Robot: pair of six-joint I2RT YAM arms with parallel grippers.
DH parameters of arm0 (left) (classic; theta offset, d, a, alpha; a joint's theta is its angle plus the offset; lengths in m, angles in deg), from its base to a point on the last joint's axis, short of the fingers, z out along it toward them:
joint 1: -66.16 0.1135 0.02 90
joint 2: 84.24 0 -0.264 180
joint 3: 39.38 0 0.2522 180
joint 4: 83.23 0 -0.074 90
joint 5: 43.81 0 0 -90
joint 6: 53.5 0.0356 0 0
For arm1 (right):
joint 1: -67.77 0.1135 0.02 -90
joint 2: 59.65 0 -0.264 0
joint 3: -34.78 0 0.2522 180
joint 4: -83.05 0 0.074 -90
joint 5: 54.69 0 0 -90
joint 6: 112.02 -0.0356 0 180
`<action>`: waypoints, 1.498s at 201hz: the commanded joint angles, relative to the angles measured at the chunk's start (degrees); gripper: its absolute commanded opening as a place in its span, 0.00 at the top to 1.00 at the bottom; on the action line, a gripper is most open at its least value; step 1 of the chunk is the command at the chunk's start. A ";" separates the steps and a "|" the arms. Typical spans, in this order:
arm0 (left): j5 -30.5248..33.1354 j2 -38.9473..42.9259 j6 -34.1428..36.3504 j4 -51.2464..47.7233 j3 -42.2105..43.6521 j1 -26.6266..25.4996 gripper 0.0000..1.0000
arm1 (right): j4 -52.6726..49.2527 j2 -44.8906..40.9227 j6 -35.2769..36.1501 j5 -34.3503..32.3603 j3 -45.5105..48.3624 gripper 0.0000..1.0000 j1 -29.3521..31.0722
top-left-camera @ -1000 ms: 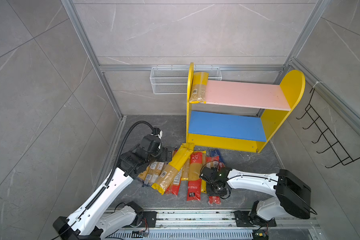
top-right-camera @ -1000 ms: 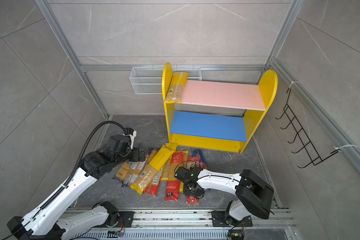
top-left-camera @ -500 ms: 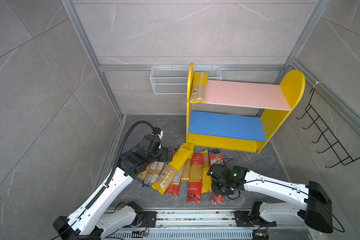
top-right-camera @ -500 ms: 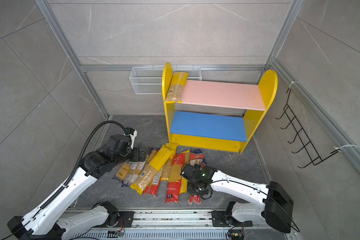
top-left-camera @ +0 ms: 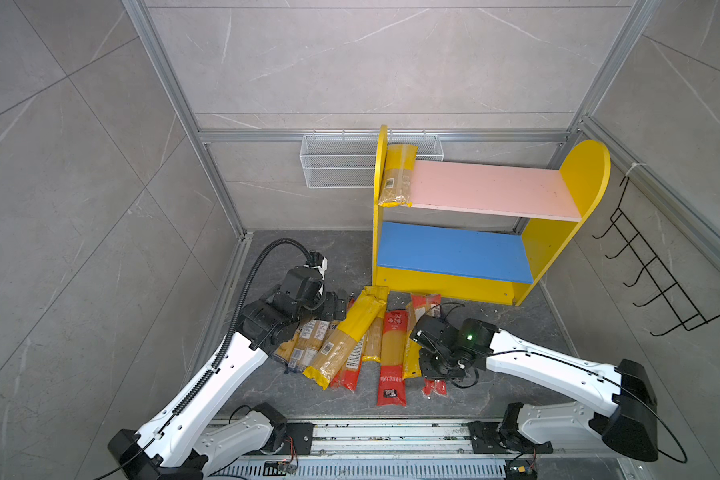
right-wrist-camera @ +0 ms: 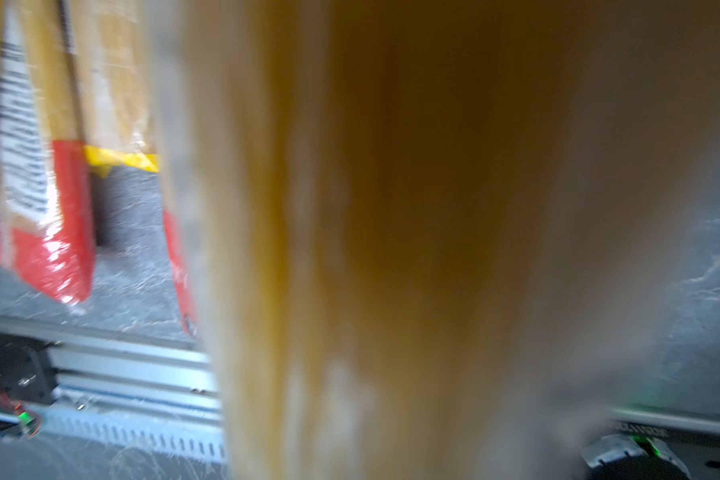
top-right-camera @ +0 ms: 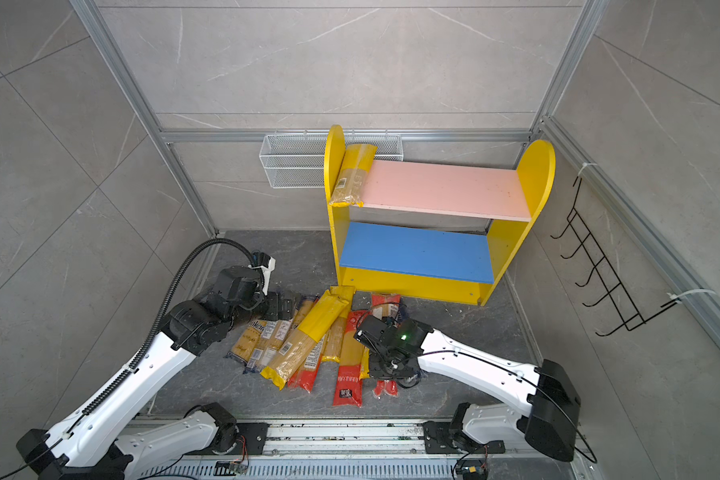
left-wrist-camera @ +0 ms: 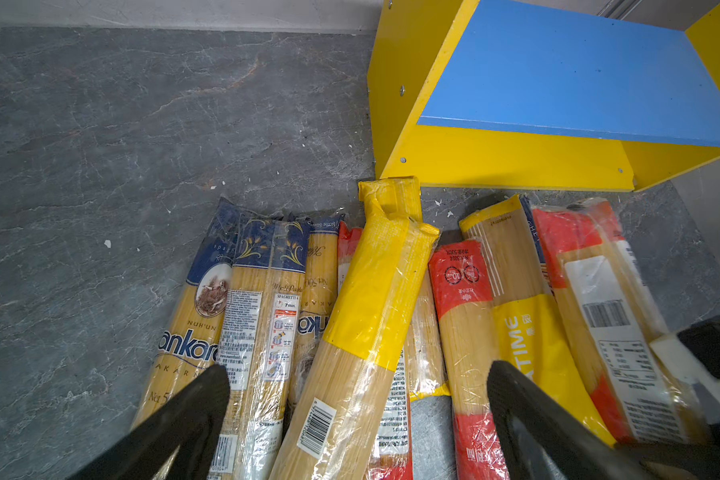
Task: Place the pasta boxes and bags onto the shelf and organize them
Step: 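Lift the grasped spaghetti bag from the row with the right gripper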
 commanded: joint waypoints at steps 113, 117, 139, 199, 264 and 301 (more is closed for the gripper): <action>-0.71 -1.66 0.36 1.69 -3.82 -0.12 0.00 | -0.58 -9.43 0.57 2.60 4.83 0.83 -5.33; -0.89 -1.78 0.36 1.78 -3.75 -0.13 0.00 | -0.19 -9.51 0.48 2.79 5.13 0.79 -5.39; -1.46 -2.32 0.37 2.46 -3.72 -0.13 0.00 | 3.05 -8.28 0.20 3.40 6.66 0.77 -5.69; -0.90 -1.18 0.88 2.42 -3.20 -0.13 0.00 | 12.84 1.93 2.17 6.89 9.00 0.73 -9.43; 0.06 -0.52 2.50 0.48 -3.57 -0.13 0.00 | -6.63 -4.39 4.66 0.34 -5.73 1.00 -11.78; -0.36 -1.43 3.76 1.40 -2.86 -0.09 0.00 | -10.41 -6.31 7.49 -3.96 -6.51 0.64 -12.08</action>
